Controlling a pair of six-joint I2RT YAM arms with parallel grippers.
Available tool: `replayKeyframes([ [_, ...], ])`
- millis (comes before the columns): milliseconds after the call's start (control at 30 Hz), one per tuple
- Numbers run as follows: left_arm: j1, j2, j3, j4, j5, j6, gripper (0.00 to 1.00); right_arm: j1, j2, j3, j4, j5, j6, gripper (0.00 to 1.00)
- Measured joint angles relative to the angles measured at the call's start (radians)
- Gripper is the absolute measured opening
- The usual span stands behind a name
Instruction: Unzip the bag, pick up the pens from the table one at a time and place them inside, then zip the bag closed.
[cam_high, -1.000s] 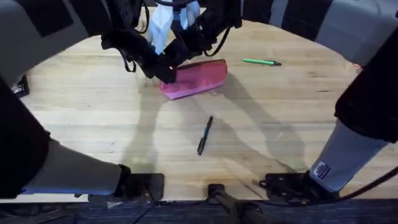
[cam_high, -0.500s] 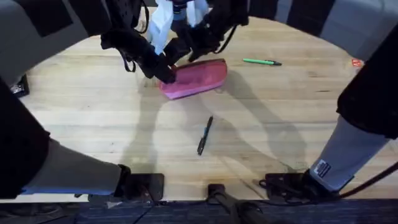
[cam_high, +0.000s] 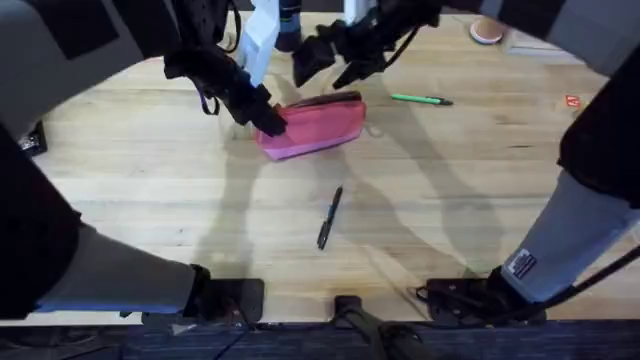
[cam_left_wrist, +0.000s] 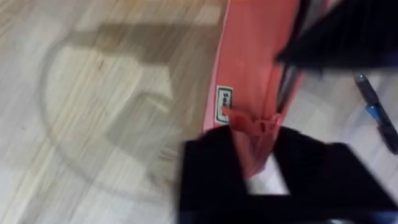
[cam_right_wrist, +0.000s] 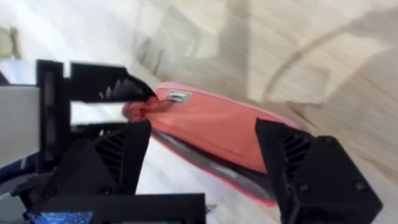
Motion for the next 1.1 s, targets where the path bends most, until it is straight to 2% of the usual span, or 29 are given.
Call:
replayKeyframes([
  [133,-0.001,0.000,0.000,0.006,0.000,-0.001,0.932,-0.038,-0.025,0.000,-0.025,0.018,-0.016,0.997],
  [167,-0.001,0.000,0.000,0.008,0.000,-0.003,0.970,-0.040,-0.035,0.000,-0.032,0.030,-0.023,0.997],
  [433,-0.001,0.000,0.000,0.016,0.000,-0.004,0.994,-0.039,-0.146,0.000,-0.064,0.118,-0.109,0.997],
  [667,0.000,-0.028,0.051,-0.038,0.005,-0.004,0.993,-0.039,-0.197,0.000,-0.087,0.132,-0.158,0.997],
  [767,0.007,-0.112,0.064,-0.041,0.010,-0.003,0.993,-0.037,-0.202,0.017,-0.146,0.146,-0.184,0.996],
  [800,0.033,-0.222,0.075,-0.063,0.018,-0.003,0.993,-0.026,-0.201,0.054,-0.197,0.190,-0.215,0.996],
  [867,0.059,-0.291,0.078,-0.097,0.020,-0.003,0.992,-0.013,-0.202,0.093,-0.226,0.219,-0.239,0.996],
  [1000,0.105,-0.401,0.082,-0.180,0.022,-0.008,0.993,0.018,-0.202,0.168,-0.251,0.252,-0.287,0.996],
  [1100,0.119,-0.466,0.082,-0.228,0.023,-0.034,0.993,0.036,-0.202,0.199,-0.256,0.262,-0.306,0.996],
])
